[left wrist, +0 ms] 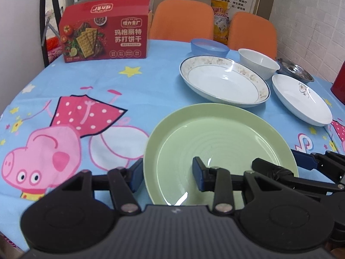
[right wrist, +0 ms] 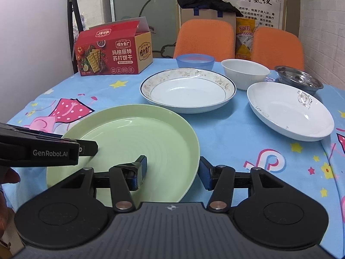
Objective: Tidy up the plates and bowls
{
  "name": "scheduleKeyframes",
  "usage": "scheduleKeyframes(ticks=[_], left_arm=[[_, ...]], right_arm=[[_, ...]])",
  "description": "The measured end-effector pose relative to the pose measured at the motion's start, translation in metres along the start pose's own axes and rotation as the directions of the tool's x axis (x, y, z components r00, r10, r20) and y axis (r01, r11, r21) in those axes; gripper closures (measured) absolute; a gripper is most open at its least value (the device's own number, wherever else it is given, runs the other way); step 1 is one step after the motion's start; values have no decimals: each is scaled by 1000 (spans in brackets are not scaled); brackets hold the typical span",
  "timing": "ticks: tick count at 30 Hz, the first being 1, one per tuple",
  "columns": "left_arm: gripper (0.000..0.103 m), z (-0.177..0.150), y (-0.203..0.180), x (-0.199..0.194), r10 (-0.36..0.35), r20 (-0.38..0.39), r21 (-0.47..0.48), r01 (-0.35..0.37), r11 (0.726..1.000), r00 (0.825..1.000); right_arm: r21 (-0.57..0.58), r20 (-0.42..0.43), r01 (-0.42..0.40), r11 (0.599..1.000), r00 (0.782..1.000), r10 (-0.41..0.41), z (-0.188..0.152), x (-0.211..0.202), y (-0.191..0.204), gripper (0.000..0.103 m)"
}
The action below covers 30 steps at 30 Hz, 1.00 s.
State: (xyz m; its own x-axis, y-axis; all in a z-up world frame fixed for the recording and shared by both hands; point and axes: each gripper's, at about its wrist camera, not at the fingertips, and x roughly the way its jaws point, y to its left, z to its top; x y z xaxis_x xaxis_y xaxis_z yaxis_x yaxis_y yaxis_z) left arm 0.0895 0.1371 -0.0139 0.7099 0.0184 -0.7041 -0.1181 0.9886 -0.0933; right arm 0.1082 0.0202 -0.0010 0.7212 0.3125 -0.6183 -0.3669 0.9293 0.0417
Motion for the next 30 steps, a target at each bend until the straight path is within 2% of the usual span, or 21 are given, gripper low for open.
scheduleKeyframes(ticks=[4, 5, 6, 7, 10, 11, 12, 20, 26, 30], left_arm=[[65, 0, -1, 3, -16, 13, -2, 16, 1000, 1000], [61, 1, 0, 4, -25, 14, -10, 26, 1000, 1000], [48, 2, 0, 4, -32, 13, -16, 32, 999, 999], [41, 2, 0, 4, -28, 14, -23, 28, 999, 1000], [37, 5, 2, -4, -2, 45, -27, 4, 1000, 999], [30, 6, 3, -8, 8, 56, -30, -6, 1000, 998], [27, 8, 4, -11, 15, 69, -37, -12, 999, 997], [27, 14, 3, -31, 23, 118, -38, -18, 999, 993], [27, 17, -9, -39, 19, 132, -10, -18, 1000, 991], [27, 26, -18, -42, 24, 152, 16, -27, 999, 988]], right_arm=[[23, -13, -10, 1000, 1000, 10, -1, 3, -8, 10], [24, -15, -18, 1000, 1000, 19, -2, 3, -8, 9], [26, -16, -26, 999, 1000, 27, -2, 3, -8, 6], [32, -18, -37, 999, 999, 37, -2, 2, -9, 4], [69, -20, -60, 996, 998, 62, -1, -2, -12, 0], [87, -14, -59, 994, 998, 61, 0, -5, -15, 0], [97, -5, -55, 994, 998, 56, 2, -8, -17, 0], [152, 63, 7, 988, 998, -17, 13, -32, -40, 0], [138, 70, 88, 986, 993, -99, 27, -31, -53, 0], [158, 76, 89, 983, 992, -102, 36, -33, -67, 0]])
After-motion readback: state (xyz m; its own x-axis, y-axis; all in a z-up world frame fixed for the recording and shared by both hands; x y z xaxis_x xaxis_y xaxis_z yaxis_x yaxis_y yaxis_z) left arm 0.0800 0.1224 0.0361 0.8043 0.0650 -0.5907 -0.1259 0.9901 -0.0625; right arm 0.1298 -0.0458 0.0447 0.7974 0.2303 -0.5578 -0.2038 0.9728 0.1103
